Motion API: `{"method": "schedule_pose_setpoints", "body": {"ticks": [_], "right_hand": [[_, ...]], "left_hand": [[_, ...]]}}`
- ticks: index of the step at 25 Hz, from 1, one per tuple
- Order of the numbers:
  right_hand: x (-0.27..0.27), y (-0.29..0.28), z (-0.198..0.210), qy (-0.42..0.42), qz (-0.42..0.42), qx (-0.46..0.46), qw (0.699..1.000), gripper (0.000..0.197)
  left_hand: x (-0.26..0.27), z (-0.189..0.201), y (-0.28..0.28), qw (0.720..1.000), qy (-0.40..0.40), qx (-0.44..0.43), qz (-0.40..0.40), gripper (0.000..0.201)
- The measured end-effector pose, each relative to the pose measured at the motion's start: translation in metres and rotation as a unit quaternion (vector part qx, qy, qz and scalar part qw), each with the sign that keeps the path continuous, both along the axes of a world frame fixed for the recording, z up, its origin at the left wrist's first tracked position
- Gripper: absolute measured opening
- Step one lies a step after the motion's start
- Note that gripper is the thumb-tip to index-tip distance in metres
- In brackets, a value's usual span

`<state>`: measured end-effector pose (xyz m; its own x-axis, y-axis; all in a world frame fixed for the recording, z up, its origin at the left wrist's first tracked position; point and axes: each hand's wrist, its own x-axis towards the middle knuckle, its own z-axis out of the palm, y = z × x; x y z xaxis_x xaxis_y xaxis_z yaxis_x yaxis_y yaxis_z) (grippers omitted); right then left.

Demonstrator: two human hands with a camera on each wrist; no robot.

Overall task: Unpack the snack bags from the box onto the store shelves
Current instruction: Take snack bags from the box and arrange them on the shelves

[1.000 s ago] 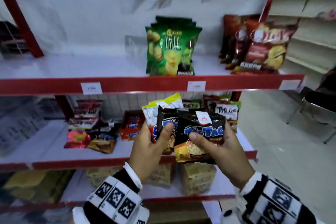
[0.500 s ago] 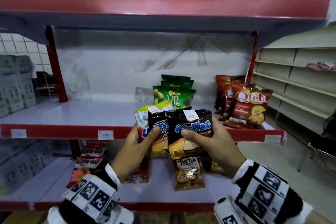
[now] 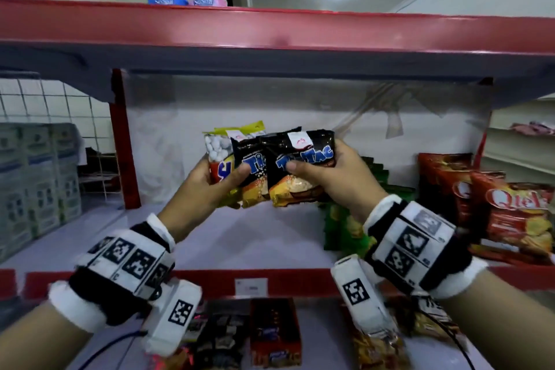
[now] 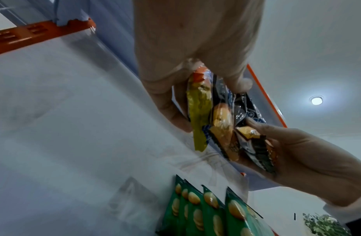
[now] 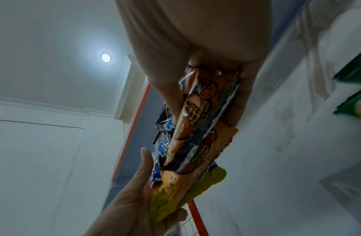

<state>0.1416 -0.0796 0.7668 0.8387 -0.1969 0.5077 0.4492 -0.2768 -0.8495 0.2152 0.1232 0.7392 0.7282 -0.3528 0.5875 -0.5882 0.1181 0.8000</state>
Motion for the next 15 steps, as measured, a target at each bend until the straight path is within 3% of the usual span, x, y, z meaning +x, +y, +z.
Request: {"method": "schedule_pose_setpoints", "body": {"ticks": [5,8,11,15], "right_hand": [[0.084,0.021,-0.002,0.04,-0.094,0.016,0.995,0.043],[0.131,0.019,-0.017,0.109,-0.164,-0.068,0.978,0.041],[0.167,0.015,-0.036,0.209,-0.155,-0.182,0.948,0.038],[0.204,0.021,-0.054,0.263,-0.128,-0.189,0.937,0.047]], "left_hand": [[0.083,0.008,0.052,0.997,0.002,0.059,0.053,0.009],[0.119,0.004,0.083,0.993,0.047,0.047,0.098,0.008],[0.142,-0.006,0.104,0.99,0.077,0.045,0.107,0.009],[0.158,-0.016,0.114,0.988,0.113,0.037,0.095,0.012]]}}
